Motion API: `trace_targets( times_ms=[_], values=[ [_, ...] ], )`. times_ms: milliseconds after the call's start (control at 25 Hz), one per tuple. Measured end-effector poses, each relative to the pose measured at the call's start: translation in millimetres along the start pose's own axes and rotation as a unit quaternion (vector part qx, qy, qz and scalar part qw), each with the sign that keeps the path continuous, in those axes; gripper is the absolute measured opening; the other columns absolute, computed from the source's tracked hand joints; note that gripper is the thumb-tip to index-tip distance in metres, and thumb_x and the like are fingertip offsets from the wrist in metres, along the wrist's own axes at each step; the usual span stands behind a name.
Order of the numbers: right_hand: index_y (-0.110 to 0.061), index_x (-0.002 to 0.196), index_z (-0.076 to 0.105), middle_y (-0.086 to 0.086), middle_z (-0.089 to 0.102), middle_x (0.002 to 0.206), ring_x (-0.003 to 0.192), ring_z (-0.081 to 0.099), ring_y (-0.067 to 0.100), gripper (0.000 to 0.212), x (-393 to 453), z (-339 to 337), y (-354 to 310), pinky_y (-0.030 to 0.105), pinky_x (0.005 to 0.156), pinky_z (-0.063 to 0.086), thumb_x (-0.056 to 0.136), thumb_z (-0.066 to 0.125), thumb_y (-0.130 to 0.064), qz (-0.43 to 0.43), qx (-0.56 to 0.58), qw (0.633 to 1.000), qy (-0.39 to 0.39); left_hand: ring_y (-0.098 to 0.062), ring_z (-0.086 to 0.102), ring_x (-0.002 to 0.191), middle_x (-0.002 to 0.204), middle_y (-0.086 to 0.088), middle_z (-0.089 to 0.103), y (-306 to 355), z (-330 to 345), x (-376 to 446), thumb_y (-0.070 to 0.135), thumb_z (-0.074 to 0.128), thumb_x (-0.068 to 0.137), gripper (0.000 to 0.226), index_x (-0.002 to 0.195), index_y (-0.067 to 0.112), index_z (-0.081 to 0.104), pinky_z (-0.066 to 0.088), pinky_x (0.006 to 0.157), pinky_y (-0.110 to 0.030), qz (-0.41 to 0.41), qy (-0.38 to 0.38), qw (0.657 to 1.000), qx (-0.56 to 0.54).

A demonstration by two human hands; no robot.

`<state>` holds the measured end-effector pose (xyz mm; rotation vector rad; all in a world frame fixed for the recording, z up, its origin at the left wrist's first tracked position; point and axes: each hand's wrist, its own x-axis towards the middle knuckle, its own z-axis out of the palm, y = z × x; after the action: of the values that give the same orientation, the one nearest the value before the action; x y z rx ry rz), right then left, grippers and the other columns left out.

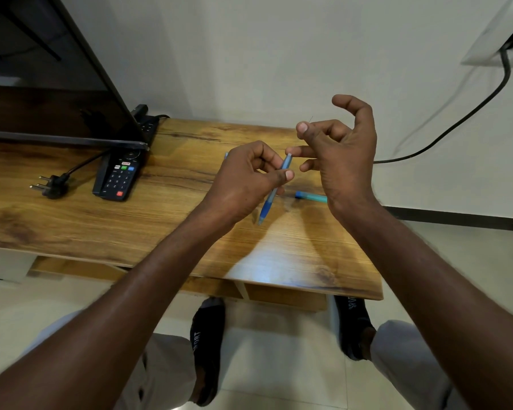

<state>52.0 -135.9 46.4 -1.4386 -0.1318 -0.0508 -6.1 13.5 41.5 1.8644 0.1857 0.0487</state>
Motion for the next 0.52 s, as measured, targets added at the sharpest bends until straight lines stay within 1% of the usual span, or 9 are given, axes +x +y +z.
trace_targets(
  times_ms=[200, 400, 520],
  values=[
    [-0.012, 0.140, 0.043, 0.013, 0.073, 0.094, 0.074, 0.079, 0.030, 0.055, 0.7, -0.9, 0.5, 0.035, 0.055, 0.058, 0.096, 0.075, -0.006, 0.002, -0.011, 1.000, -0.005, -0.025, 0.078, 0.083, 0.096, -0.015, 0.076, 0.4, -0.3, -0.3, 0.016, 0.081, 0.091, 0.021, 0.103, 0.005, 0.068, 0.049, 0.055, -0.014, -0.005, -0.004, 1.000, -0.001],
    [-0.011, 0.138, 0.046, 0.019, 0.072, 0.098, 0.076, 0.080, 0.027, 0.052, -0.5, -0.4, 1.9, 0.034, 0.054, 0.057, 0.096, 0.075, -0.007, -0.004, -0.040, 0.999, -0.017, -0.023, 0.079, 0.079, 0.094, -0.014, 0.077, 0.7, -0.9, -1.3, 0.016, 0.080, 0.091, 0.020, 0.102, 0.005, 0.068, 0.049, 0.054, -0.013, -0.012, 0.002, 1.000, -0.001],
    [-0.012, 0.136, 0.049, 0.013, 0.074, 0.096, 0.076, 0.079, 0.022, 0.050, -1.4, -0.1, 3.0, 0.030, 0.054, 0.056, 0.094, 0.077, -0.009, -0.010, -0.074, 0.997, -0.022, -0.022, 0.079, 0.078, 0.092, -0.014, 0.077, 1.5, -1.5, -1.2, 0.016, 0.079, 0.092, 0.019, 0.102, 0.005, 0.068, 0.049, 0.054, -0.014, -0.012, 0.005, 1.000, -0.001]
  ],
)
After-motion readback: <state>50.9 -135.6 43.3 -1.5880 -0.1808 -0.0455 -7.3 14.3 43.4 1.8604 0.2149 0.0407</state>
